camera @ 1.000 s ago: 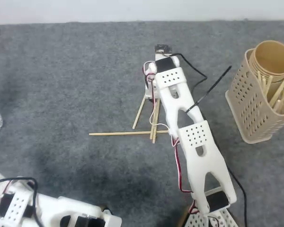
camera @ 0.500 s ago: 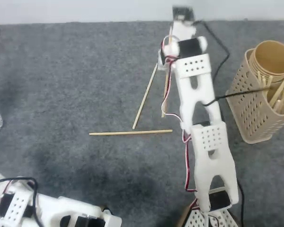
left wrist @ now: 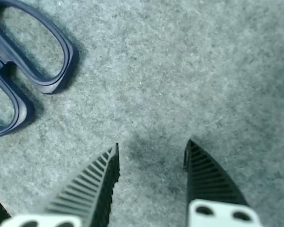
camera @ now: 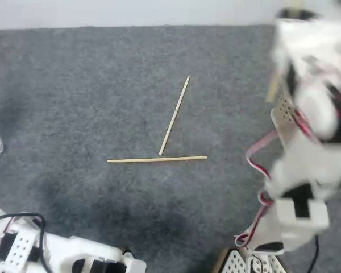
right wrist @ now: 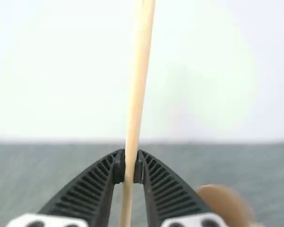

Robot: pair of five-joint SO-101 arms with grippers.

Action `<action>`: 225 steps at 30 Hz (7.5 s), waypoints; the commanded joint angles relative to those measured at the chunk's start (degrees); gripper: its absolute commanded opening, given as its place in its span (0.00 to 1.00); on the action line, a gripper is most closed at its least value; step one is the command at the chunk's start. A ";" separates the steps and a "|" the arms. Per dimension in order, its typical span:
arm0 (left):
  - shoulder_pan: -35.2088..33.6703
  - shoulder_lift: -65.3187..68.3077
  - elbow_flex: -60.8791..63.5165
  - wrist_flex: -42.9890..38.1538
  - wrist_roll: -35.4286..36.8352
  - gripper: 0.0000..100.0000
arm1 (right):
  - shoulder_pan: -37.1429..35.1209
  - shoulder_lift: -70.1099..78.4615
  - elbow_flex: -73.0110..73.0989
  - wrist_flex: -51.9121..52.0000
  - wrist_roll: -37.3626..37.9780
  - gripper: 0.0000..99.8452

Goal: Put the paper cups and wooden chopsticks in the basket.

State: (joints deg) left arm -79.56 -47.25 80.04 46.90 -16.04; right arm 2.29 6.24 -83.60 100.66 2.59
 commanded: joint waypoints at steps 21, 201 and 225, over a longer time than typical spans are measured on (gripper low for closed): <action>0.53 -1.23 -0.31 -0.88 -0.62 0.22 | 12.35 -31.08 31.91 2.15 1.85 0.01; 0.62 -1.23 -0.31 -0.88 -0.62 0.22 | -40.66 -0.13 104.62 -40.84 40.79 0.19; 0.62 -1.23 -0.31 -0.88 -0.62 0.22 | -40.66 5.85 104.70 -43.12 40.88 0.31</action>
State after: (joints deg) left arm -79.56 -47.25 80.04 46.90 -16.04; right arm -38.33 11.87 23.47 57.49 42.95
